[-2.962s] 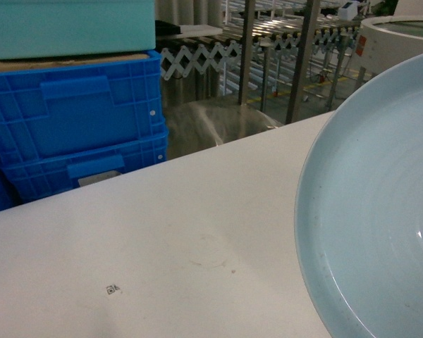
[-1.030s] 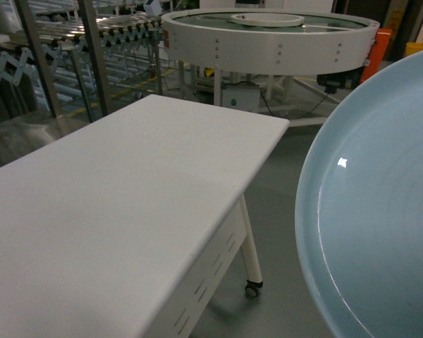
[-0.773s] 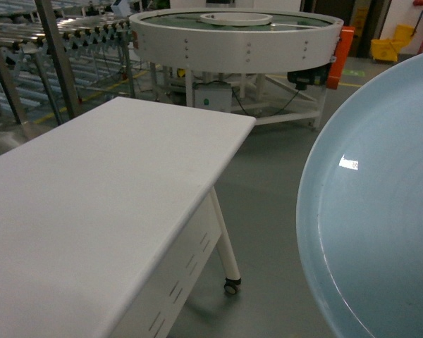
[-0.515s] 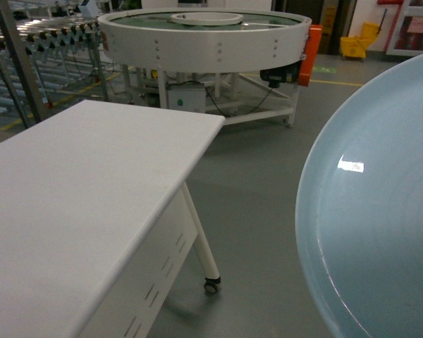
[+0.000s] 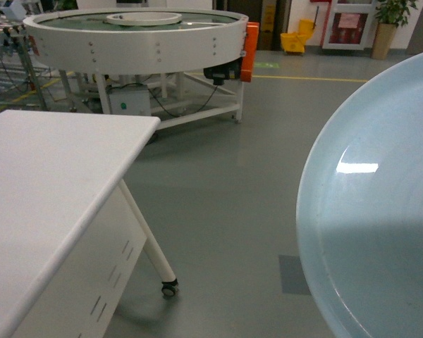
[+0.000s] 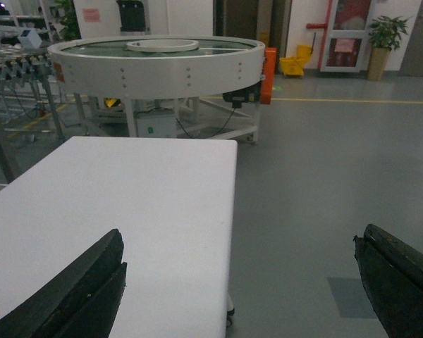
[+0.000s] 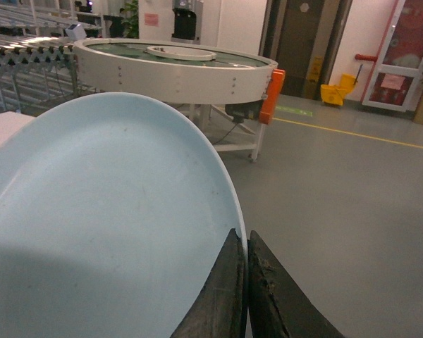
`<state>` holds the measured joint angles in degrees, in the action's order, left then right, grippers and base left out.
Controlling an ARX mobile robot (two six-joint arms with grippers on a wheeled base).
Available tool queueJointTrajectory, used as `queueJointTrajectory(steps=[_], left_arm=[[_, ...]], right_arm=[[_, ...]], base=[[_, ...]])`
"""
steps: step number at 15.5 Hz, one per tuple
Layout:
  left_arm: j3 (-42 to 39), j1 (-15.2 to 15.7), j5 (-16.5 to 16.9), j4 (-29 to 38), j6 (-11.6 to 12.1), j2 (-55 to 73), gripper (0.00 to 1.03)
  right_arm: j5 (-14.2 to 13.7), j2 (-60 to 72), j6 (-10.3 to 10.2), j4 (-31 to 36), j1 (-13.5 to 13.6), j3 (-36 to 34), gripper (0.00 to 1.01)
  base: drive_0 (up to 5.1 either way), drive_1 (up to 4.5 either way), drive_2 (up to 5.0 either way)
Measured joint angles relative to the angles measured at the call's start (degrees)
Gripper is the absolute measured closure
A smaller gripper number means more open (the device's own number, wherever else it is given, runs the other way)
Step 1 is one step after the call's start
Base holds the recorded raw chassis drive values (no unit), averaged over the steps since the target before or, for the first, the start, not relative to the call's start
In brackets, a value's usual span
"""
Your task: Place blue tray on left shelf second layer neatly
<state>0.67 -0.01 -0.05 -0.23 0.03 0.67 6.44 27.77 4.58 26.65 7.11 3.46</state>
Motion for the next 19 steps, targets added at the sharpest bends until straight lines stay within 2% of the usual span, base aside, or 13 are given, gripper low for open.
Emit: queueJointTrajectory(steps=[5,8,19], left_arm=[[0.0,0.0,0.0,0.0,0.0,0.0,0.05],[0.0,0.0,-0.1,-0.2,0.0,0.0,0.05],[0.0,0.0,-0.1,0.0,0.0,0.0,0.05]], right_arm=[[0.0,0.0,0.0,0.0,0.0,0.0,0.99],[0.1,-0.1,0.0,0.2,0.0,0.0,0.99],[0.0,0.2,0.2,0.0,0.0,0.0,0.99]], base=[[-1.5,-1.54,-1.5],[1.2,0.44,-6.7],[2.8,2.22,-5.0]])
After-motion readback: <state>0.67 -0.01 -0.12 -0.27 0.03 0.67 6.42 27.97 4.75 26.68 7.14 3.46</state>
